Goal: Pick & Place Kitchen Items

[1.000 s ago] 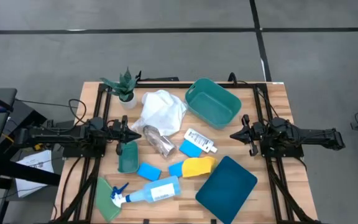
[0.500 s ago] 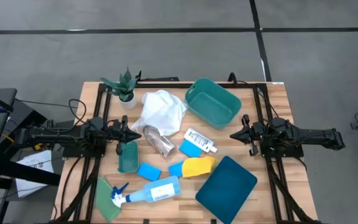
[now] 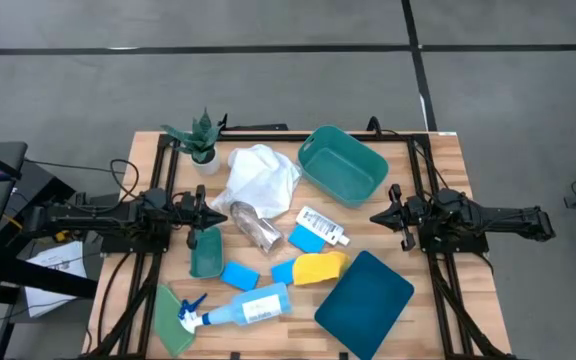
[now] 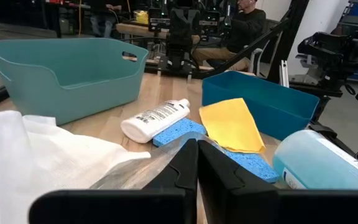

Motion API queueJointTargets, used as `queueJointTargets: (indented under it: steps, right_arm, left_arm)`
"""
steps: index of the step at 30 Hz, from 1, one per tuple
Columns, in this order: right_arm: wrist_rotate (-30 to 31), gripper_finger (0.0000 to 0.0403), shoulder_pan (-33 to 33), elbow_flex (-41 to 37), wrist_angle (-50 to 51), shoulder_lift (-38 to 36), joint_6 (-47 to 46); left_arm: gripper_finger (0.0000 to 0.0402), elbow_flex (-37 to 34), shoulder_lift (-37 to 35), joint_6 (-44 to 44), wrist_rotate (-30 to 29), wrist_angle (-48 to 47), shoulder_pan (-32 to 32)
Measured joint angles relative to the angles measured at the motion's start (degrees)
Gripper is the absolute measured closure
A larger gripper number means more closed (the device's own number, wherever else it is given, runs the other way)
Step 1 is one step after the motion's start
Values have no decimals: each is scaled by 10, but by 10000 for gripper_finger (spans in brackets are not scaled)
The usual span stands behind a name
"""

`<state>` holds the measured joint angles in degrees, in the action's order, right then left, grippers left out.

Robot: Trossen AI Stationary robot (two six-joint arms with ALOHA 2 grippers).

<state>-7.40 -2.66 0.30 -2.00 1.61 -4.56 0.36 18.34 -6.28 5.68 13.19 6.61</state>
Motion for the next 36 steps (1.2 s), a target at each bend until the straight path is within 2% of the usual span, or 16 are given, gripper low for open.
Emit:
queueJointTargets:
  steps: [2,7,13,16,23,26,30,33,36]
  right_arm:
    - [0,403,0,0,0,0,0]
    - [0,403,0,0,0,0,0]
    - [0,403,0,0,0,0,0]
    - [0,403,0,0,0,0,0]
    - [0,403,0,0,-10,0,8]
    - [1,403,3,0,-35,0,-64]
    - [10,403,3,0,-134,-1,-136]
    - [50,403,3,0,-241,-1,-222]
    - [143,403,3,2,-309,-1,-340]
  left_arm:
    - [399,0,6,-22,-13,37,0]
    - [399,0,5,-193,-49,168,0]
    - [399,0,6,-392,-224,281,0]
    - [399,0,8,-411,-288,322,0]
    - [399,0,9,-407,-298,404,0]
    - [399,0,13,-411,-298,433,0]
    - [399,0,21,-408,-299,464,0]
    - [399,0,28,-410,-296,488,0]
    - [399,0,36,-400,-266,504,0]
